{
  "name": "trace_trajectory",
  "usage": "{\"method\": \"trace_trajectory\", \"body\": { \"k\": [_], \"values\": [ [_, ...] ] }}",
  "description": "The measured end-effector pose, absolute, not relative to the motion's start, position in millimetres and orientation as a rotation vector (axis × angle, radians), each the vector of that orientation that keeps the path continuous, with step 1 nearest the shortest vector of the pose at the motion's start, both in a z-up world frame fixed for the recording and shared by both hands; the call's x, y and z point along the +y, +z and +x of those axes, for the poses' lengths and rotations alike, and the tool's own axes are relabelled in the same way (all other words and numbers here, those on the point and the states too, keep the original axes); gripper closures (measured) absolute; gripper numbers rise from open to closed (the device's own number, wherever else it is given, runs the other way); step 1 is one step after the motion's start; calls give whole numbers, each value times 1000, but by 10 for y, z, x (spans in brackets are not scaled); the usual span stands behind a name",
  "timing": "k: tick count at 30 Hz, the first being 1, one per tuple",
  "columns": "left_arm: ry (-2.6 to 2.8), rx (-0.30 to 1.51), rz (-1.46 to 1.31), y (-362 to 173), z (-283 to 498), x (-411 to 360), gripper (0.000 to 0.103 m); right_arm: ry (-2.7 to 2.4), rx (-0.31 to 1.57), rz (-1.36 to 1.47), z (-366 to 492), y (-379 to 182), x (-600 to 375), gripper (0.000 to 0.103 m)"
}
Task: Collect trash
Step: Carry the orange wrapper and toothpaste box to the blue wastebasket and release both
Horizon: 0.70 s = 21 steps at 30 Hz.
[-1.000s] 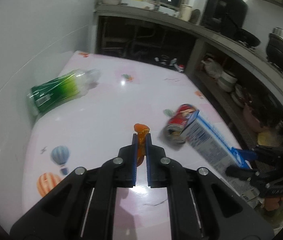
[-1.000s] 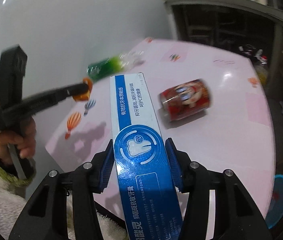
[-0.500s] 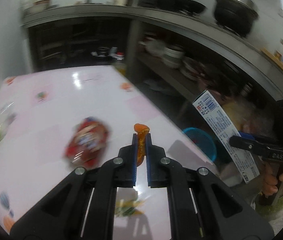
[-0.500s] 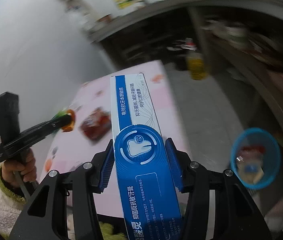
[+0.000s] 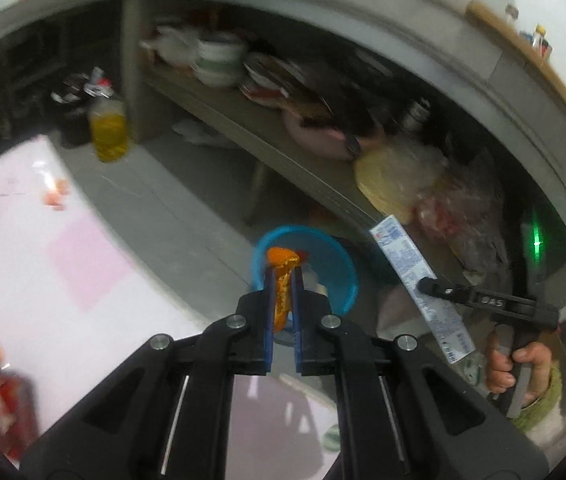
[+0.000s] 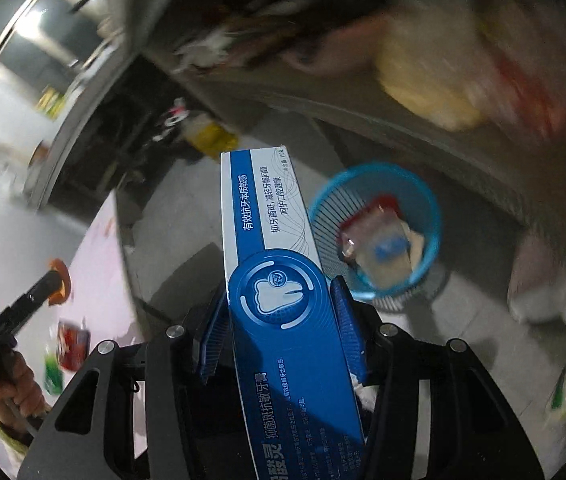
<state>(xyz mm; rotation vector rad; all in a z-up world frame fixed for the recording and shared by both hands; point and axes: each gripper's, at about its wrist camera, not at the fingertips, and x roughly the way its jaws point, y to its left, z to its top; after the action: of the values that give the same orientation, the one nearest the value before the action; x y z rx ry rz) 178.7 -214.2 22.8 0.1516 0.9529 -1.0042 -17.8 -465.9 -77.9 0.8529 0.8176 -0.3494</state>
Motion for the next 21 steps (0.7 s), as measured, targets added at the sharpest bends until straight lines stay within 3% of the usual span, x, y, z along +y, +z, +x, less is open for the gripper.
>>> {"method": "trace_trajectory", "body": {
  "k": [8,16,18,19,21],
  "values": [
    [-1075,1214,222,-472,1994,-3106,97,-424,886,1069,-137,-1530,-5070,54],
    [-1040,1314,315,-990,2199,-3846,95,-496,920,1157,292,-2029,-5442,53],
    [-1036,1303,312,-1033,2259,-3948,74,-529,914,1152,448,-2127,-5555,50],
    [-1025,1302,302,-1066,2303,-4004,59,-535,910,1142,509,-2169,-5608,44],
    [-1001,1297,289,-1079,2352,-4026,56,-552,918,1095,686,-2339,-5723,37]
  ]
}}
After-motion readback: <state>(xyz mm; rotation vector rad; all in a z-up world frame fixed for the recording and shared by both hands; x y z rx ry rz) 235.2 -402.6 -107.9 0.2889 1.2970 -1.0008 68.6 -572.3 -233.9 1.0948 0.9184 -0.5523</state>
